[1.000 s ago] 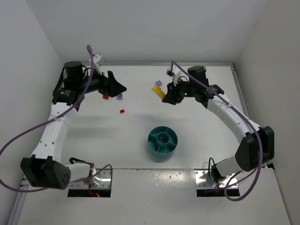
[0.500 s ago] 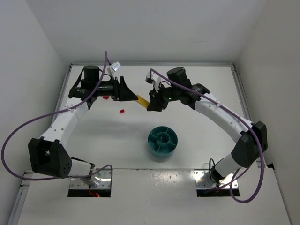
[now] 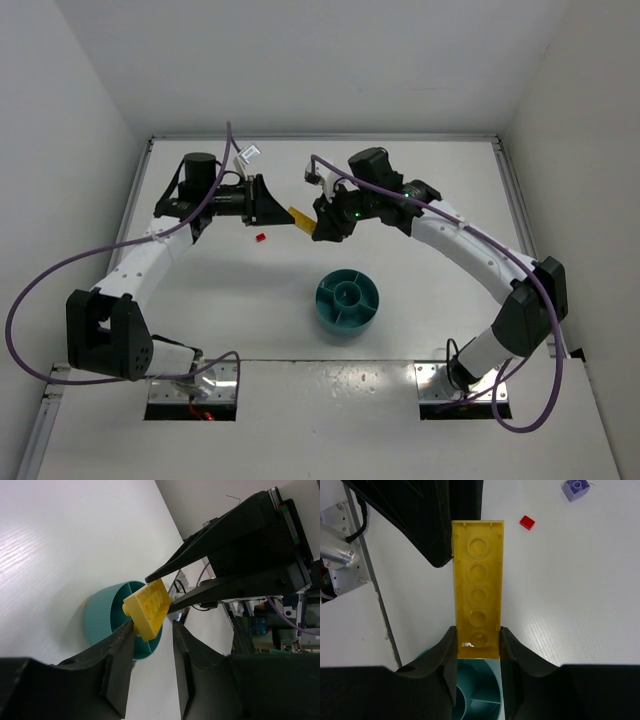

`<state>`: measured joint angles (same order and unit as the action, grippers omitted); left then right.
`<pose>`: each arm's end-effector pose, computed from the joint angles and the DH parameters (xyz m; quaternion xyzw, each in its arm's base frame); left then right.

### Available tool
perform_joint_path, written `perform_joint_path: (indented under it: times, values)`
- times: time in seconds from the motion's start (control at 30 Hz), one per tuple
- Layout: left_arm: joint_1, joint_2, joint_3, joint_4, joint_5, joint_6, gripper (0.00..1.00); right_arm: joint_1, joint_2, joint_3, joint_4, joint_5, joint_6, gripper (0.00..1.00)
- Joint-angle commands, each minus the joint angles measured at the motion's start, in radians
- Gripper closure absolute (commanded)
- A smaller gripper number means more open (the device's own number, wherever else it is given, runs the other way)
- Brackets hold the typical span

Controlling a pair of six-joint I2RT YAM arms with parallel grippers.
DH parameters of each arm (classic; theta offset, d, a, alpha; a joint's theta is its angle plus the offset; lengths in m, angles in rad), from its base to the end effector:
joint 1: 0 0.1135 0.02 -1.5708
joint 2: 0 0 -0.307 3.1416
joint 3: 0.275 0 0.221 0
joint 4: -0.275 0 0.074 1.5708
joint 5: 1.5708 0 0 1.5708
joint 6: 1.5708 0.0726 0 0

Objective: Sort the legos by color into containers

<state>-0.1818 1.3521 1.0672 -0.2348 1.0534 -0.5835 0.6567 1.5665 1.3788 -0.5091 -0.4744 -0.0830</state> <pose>0.2539 -0.1108 0.3564 0.0979 0.7831 -0.5653 0.2400 0.2531 0.2370 0.3508 -0.4111 0.7852 0.3206 0.3343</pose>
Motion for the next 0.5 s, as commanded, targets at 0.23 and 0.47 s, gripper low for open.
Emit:
perform_joint_path:
  times: [0.23, 0.47]
  values:
    - [-0.005, -0.025, -0.018, 0.092, 0.059, -0.062, 0.89, 0.032, 0.003, 0.069, 0.021, -0.015, -0.012, 1.00]
    - [-0.005, -0.025, -0.018, 0.092, 0.048, -0.044, 1.00, 0.032, -0.017, 0.016, -0.008, -0.021, -0.031, 0.54]
